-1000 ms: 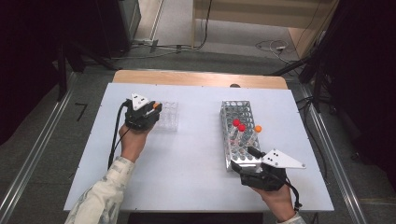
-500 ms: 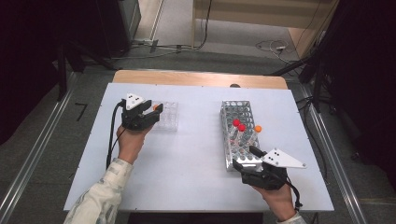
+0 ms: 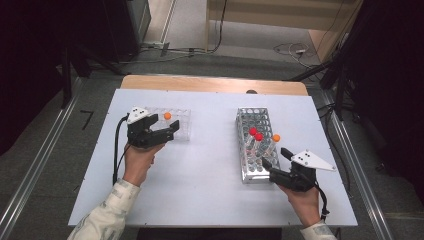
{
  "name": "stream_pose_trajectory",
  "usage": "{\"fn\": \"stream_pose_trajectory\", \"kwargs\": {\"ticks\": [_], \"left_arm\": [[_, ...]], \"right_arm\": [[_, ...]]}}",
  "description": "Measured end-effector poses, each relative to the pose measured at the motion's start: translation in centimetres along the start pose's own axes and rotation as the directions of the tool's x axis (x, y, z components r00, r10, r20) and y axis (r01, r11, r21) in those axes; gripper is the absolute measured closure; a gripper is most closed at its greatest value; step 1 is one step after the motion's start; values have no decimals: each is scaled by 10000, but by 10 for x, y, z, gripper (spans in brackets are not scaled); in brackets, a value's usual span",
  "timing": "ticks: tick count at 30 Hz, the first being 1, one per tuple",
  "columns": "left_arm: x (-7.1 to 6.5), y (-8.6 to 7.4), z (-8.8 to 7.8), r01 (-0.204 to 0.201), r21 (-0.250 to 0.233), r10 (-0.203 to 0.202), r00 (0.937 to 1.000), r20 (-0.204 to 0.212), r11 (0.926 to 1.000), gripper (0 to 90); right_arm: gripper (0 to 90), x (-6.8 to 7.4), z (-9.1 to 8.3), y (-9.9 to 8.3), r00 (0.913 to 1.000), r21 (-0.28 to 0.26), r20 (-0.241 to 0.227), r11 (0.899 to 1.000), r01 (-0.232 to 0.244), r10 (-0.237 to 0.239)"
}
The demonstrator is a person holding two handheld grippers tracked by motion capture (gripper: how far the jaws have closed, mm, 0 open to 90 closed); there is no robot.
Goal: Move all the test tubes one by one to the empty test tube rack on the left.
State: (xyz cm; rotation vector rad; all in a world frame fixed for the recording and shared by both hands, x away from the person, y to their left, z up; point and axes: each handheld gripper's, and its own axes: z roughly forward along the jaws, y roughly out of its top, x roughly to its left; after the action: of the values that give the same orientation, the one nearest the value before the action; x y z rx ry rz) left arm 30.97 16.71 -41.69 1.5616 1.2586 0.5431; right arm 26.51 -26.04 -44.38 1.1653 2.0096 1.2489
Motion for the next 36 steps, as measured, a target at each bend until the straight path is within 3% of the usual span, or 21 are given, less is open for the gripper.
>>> {"fn": "stream_pose_trajectory", "kwargs": {"ticks": [5, 10, 18, 27, 31, 36], "left_arm": [[-4, -1, 0, 19, 110, -20, 9999, 112, 9999, 144], [-9, -1, 0, -217, 176, 216, 9998, 29, 9996, 113], [-12, -3, 2, -308, 442, 303, 9995, 114, 9986, 64], [-14, -3, 3, -395, 529, 382, 9990, 249, 9978, 67], [-15, -4, 4, -424, 611, 415, 9990, 173, 9972, 73], [-17, -4, 4, -609, 578, 606, 9981, 76, 9965, 73]], "right_arm": [[297, -21, 16, -2, 9992, 112, 324, 9996, -242, 238], [370, -34, 29, -3, 9995, 176, 148, 9995, -268, 266], [513, -32, 35, -3, 9999, -72, -89, 9999, 147, -148], [618, -30, 39, -2, 9996, -123, -177, 9996, 236, -238], [707, -30, 40, -2, 9994, -108, -186, 9996, 274, -276], [712, -30, 35, 1, 9996, -319, -110, 9991, 264, -268]]}}
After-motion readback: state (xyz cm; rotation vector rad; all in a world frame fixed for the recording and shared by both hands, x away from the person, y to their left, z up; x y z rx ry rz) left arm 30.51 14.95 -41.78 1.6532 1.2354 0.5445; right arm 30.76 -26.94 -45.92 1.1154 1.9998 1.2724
